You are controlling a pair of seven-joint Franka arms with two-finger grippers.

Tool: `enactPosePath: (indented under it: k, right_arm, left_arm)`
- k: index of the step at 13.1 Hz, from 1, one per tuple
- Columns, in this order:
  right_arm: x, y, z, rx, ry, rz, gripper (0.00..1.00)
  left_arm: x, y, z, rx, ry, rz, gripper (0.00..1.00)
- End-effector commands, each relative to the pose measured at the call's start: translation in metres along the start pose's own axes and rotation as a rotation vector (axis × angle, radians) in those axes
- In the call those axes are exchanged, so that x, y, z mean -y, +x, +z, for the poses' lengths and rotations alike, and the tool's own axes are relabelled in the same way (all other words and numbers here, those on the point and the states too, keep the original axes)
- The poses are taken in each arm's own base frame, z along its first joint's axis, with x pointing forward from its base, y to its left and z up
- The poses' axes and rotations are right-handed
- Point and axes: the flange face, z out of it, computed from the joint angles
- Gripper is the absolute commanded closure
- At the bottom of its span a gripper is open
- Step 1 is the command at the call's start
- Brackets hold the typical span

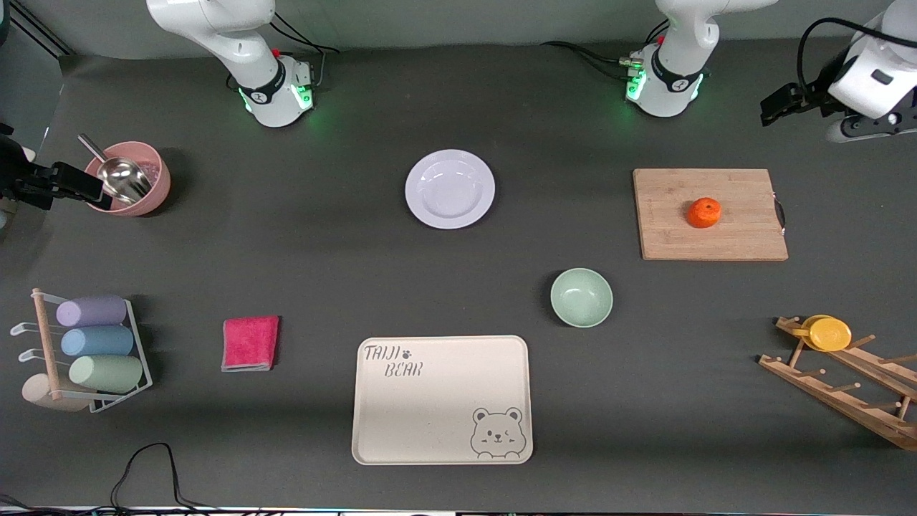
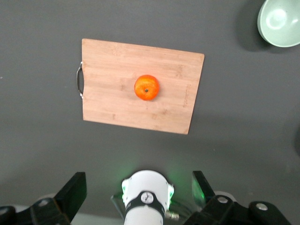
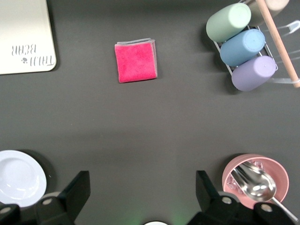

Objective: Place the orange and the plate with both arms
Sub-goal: 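Lower the left gripper over the orange on the cutting board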

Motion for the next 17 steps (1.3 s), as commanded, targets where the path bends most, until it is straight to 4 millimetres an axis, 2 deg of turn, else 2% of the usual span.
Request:
enactPosePath:
  k: [1,3,4,6,10,13,15,17]
  right_arm:
    - [0.011,-0.008,-0.004,0.005,-0.004,0.034,0.0]
    - [0.012,-0.008,-0.003,0.007,-0.004,0.033,0.0]
    - [0.011,-0.008,-0.003,0.008,-0.004,0.034,0.0]
    - [0.01,-0.008,0.001,0.016,-0.004,0.036,0.0]
    - [0.009,-0.008,0.001,0.017,-0.004,0.037,0.0]
    - [0.012,-0.01,0.004,0.014,-0.003,0.04,0.0]
    - [0.019,-0.024,0.007,0.001,0.008,0.024,0.0]
    - [0.032,-0.049,0.01,-0.011,0.016,0.025,0.0]
  left_arm:
    - [0.003,0.01,0.076,-0.023,-0.014,0.03,0.0]
    - [0.002,0.021,0.148,-0.031,-0.018,0.064,0.01]
    - [0.0,0.024,0.176,-0.043,-0.02,0.066,0.01]
    - [-0.001,0.034,0.217,-0.034,-0.024,0.069,0.01]
    - [0.005,0.049,0.279,-0.004,-0.038,0.065,0.01]
    - [0.014,0.052,0.312,-0.006,-0.046,0.06,0.01]
    - [0.013,0.052,0.329,-0.002,-0.046,0.061,0.01]
    - [0.013,0.051,0.335,0.004,-0.046,0.061,0.01]
